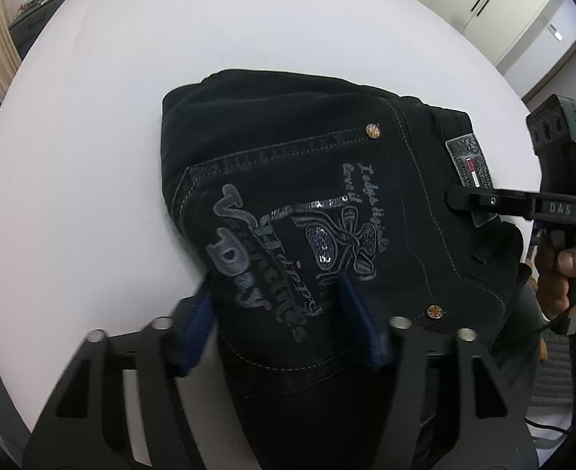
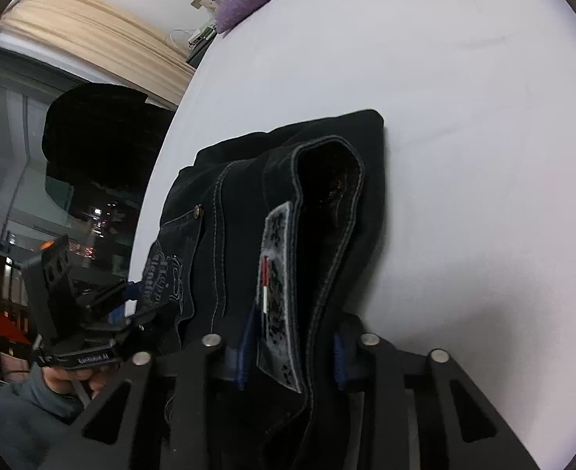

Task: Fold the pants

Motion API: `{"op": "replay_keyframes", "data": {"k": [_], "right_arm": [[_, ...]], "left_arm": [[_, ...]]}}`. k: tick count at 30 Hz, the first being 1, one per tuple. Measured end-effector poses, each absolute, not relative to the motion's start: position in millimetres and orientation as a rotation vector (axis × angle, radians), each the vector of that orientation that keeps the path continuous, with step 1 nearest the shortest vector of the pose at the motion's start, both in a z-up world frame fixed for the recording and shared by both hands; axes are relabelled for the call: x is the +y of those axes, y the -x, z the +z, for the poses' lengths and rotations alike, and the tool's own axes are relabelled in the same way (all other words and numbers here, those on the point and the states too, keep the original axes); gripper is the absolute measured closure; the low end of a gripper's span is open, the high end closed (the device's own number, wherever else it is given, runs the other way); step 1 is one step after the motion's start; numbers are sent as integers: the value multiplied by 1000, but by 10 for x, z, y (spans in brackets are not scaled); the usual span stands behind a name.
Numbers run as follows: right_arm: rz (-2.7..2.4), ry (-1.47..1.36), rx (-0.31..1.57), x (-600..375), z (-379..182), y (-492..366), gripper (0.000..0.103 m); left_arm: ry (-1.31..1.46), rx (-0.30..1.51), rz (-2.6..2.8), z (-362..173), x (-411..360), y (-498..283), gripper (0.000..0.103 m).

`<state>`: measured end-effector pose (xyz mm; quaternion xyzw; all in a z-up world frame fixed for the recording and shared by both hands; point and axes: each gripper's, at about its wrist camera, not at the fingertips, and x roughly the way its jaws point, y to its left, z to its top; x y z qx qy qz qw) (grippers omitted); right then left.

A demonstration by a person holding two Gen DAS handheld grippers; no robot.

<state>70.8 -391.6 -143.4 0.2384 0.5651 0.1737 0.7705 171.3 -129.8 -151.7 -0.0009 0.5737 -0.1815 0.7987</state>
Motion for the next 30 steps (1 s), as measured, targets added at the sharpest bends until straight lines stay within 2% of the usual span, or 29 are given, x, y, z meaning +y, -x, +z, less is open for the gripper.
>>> {"op": "replay_keyframes", "data": {"k": [4, 10, 22, 30], "right_arm": [[338, -397, 1213, -3774, -1306, -689, 77], [321, -247, 1152, -3576, -976, -637, 84], [378, -129, 1017, -3244, -313, -878, 86], [426, -157, 961, -3145, -198, -1996, 86]], "left_arm": [[0, 1232, -386, -1484, -1343, -1766, 69], [41, 1218, -399, -1386, -1313, -1800, 81], [154, 1093, -390, -853, -1005, -2070, 84], [109, 977, -303, -501, -662, -2824, 84]]}}
